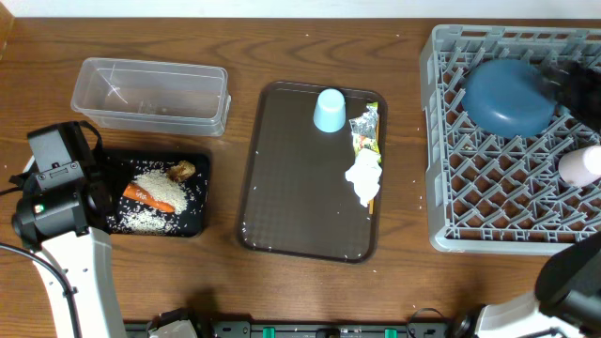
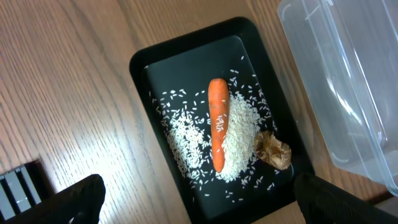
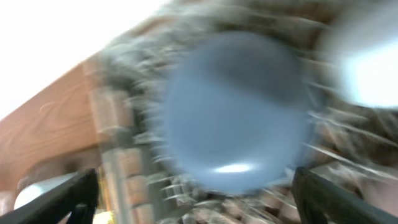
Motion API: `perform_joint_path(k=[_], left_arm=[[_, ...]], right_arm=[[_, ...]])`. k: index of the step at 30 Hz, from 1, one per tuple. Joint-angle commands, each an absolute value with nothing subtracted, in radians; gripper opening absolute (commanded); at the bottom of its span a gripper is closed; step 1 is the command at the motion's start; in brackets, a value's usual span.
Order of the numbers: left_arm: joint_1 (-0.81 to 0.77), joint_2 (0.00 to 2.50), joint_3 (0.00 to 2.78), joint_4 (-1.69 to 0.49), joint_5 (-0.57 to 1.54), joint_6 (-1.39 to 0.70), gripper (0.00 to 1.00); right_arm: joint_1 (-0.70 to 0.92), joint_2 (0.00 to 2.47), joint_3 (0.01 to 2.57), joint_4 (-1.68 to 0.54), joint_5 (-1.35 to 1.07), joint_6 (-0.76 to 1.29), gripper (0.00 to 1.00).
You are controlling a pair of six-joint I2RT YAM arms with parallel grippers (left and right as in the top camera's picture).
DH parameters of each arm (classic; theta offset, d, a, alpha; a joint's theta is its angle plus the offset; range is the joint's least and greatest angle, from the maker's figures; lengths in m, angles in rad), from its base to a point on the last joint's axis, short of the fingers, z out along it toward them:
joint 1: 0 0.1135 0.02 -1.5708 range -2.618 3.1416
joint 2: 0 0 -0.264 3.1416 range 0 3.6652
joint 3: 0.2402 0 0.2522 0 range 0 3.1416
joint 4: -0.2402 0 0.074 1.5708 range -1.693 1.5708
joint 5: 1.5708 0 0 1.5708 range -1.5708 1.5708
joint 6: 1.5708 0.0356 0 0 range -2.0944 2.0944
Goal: Sort waste into correct bins and load items into the dishwasher rack
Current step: 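Move the right gripper back to the light-blue cup and grasp it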
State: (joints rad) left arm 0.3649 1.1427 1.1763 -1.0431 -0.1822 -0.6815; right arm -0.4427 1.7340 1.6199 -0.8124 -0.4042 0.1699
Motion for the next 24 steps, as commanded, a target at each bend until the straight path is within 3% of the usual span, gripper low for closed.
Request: perform_joint_path(k=[1,12,15,24], left_arm=[[0.370,1.143,1.197,-1.046,-0.179,-0.690,0.98],[0.370,1.143,1.197,-1.046,-0.179,-0.690,0.98],[0.370,1.143,1.197,-1.046,-0.179,-0.690,0.98],[0.370,1.143,1.197,-1.046,-0.179,-0.690,0.98]], right_arm=[[-0.277,1.648,1.624,-0.797,-0.431,0.087,0.99],[0.234,1.822,1.624,-0.623,-0.128,0.088,0.99],[0.316,1.886,1.624,-0.571,-0.008,0.102,0.99],[0.454,2.049,1.624,-0.449,-0.010,0.081,0.99]])
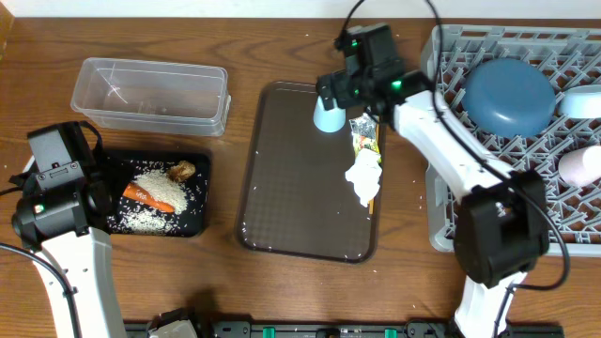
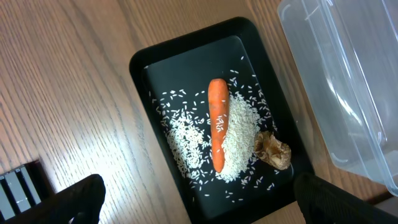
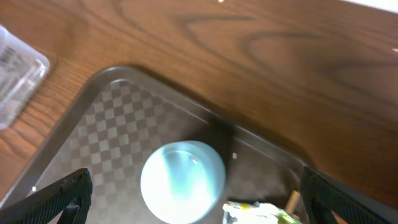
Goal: Sort waste into correct bins and load items into the dishwasher rack
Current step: 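Move the right gripper back to the light-blue cup and grasp it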
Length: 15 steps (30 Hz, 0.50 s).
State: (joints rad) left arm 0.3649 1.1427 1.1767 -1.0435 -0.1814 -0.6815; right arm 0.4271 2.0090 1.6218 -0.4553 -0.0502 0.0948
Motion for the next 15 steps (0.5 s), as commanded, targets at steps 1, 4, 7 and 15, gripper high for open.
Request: perform_joint_path(k=[1,4,7,15], left_arm=[[0.370,1.143,1.197,-1.046,-0.179,-0.690,0.98],[0.370,1.143,1.197,-1.046,-0.179,-0.690,0.98],[0.370,1.143,1.197,-1.047,-0.179,-0.690,0.98],[0.370,1.143,1.197,-1.047,-0.179,-0.690,0.98]], right_arm=[[0.463,2.065,1.624,-0.444,-0.001,0.081,0.99],[0.477,2.108,1.624,-0.430,0.027,0.084,0.99],[0.480,2.134,1.624,-0.422,0.018,0.097,0.99],[0.485,2.146,1.624,-0.431,0.019,0.118,0.92]])
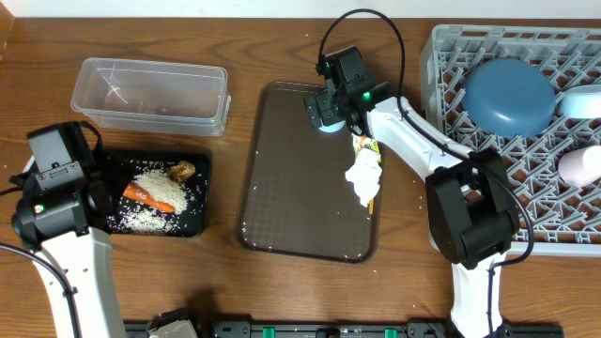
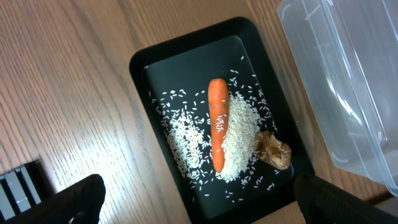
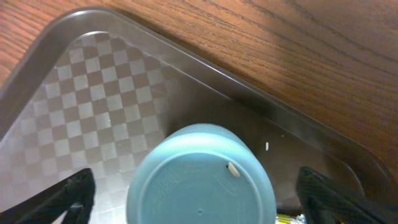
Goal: Sort waste into correct bins and load items into the dishwasher rack
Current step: 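Move the right gripper back to the light-blue cup and grasp it, then lift the light-blue cup and place it in the dish rack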
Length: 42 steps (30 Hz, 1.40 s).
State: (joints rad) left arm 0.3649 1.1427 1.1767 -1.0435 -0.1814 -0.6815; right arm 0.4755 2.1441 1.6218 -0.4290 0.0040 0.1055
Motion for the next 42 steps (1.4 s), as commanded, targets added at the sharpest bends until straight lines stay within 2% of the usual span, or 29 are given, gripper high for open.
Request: perform_joint_path(k=[1,4,13,17,28,36,42], left_arm=[[0.370,1.143,1.197,-1.046,-0.179,-0.690,0.98],[0.370,1.143,1.197,-1.046,-0.179,-0.690,0.98],[0.370,1.143,1.197,-1.046,-0.179,-0.690,0.98],[0.370,1.143,1.197,-1.046,-0.179,-0.690,0.98],[0.370,1.143,1.197,-1.046,-0.179,-0.690,0.98],[0.370,1.143,1.197,-1.046,-0.179,-0.690,0.98],[0.370,1.143,1.197,-1.046,-0.179,-0.690,0.98]], right_arm=[[0.486,2.146,1.624,-0.434,0.019,0.118,0.90],[0.486,2.146,1.623,-0.437,0.019,0.118,0.79],[0.486,2.178,1.623,-0.430,0.018,0.120,0.80],[0.486,2.181,1.623,-0.418,0.018,0.134,0.76],[0.484,2.128,1.624,-0.400,0.019,0.142,0.41],[0.453,1.955,1.624,-0.432,0.027,0.146,0.41],[0.328,1.753,1.624,-0.539,0.058,0.164,0.41]])
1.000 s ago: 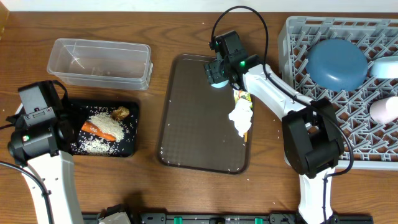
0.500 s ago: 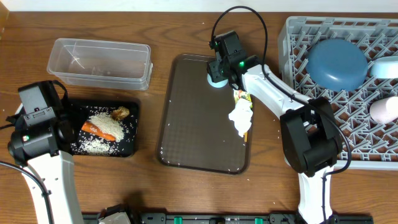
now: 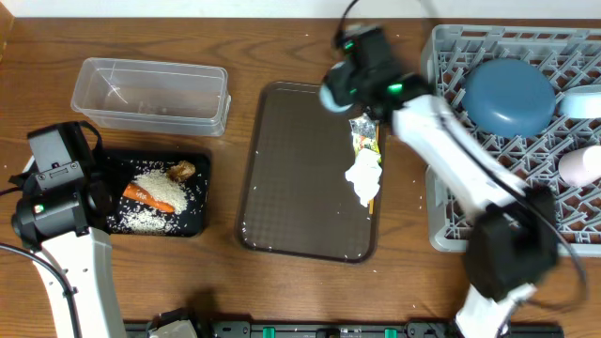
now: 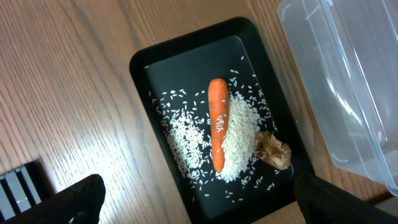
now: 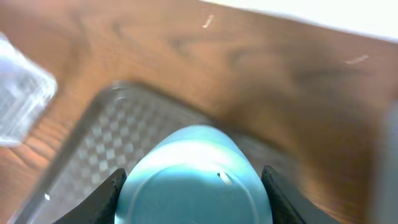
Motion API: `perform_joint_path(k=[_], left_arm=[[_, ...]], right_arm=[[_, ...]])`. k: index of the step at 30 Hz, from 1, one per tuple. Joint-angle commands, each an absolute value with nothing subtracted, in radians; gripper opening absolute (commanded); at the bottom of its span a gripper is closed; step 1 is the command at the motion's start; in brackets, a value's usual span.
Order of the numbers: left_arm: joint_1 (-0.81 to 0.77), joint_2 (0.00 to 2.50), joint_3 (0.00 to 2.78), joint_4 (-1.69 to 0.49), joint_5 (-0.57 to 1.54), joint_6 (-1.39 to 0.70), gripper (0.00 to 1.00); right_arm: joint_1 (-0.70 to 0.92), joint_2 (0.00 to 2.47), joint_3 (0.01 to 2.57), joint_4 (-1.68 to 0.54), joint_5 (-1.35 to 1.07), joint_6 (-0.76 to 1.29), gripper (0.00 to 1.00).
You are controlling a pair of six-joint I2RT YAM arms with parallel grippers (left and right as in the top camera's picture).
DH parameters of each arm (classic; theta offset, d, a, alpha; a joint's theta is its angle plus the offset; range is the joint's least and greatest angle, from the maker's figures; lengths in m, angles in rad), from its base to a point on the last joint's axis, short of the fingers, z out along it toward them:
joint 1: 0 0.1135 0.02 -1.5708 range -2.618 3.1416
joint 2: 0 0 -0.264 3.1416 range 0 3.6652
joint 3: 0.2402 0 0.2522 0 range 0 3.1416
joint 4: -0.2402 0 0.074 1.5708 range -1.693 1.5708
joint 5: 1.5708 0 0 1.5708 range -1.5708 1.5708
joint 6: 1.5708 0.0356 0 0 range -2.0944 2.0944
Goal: Sort waste into correct bins and load items into the dishwasher rack
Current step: 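Lift the light-blue cup and place it in the dish rack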
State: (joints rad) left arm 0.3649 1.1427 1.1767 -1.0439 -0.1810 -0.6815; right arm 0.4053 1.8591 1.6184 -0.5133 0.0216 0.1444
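My right gripper (image 5: 194, 186) is shut on the upside-down light blue cup (image 5: 196, 177), one finger on each side. In the overhead view the cup (image 3: 331, 94) is over the far right corner of the brown tray (image 3: 291, 188), with the arm blurred. A food wrapper (image 3: 364, 131) and a crumpled white napkin (image 3: 364, 176) lie on the tray's right side. My left gripper (image 4: 196, 199) stands open above the black tray (image 4: 143, 62), which holds a carrot (image 4: 216, 121), rice and a brown scrap (image 4: 272, 149).
The grey dishwasher rack (image 3: 441, 188) at the right holds a blue bowl (image 3: 509, 96), a white cup (image 3: 582, 101) and a pink cup (image 3: 580, 165). A clear plastic container (image 3: 150, 94) stands at the back left, behind the black tray.
My right gripper was open just over the blue cup on the tray. Now it is shut on the cup, which sits slightly farther back in the overhead view. The left arm has not moved.
My right gripper was over the blue bowl in the rack, with the cup standing alone on the brown tray. Then it was above the cup, then closer with its fingers either side. Now it grips the cup. The left gripper stayed open over the black tray.
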Motion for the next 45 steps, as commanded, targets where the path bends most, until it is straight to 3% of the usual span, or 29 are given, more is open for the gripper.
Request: perform_joint_path(k=[1,11,18,22,30,45], left_arm=[[0.370,1.143,1.197,-1.046,-0.179,-0.690,0.98],[0.370,1.143,1.197,-1.046,-0.179,-0.690,0.98],[0.370,1.143,1.197,-1.047,-0.179,-0.690,0.98],[0.370,1.143,1.197,-1.046,-0.179,-0.690,0.98],[0.370,1.143,1.197,-1.046,-0.179,-0.690,0.98],[0.370,1.143,1.197,-1.046,-0.179,-0.690,0.98]], right_arm=[[0.294,1.713,1.624,-0.566,0.062,0.164,0.41],[-0.191,1.449,1.623,-0.772,0.082,0.194,0.43],[-0.503,1.492,1.623,-0.819,0.082,0.207,0.44],[-0.604,1.554,1.623,-0.807,0.080,0.209,0.44],[-0.710,1.716,1.623,-0.750,0.070,0.207,0.47],[-0.729,1.863,1.623,-0.682,0.113,0.167,0.49]])
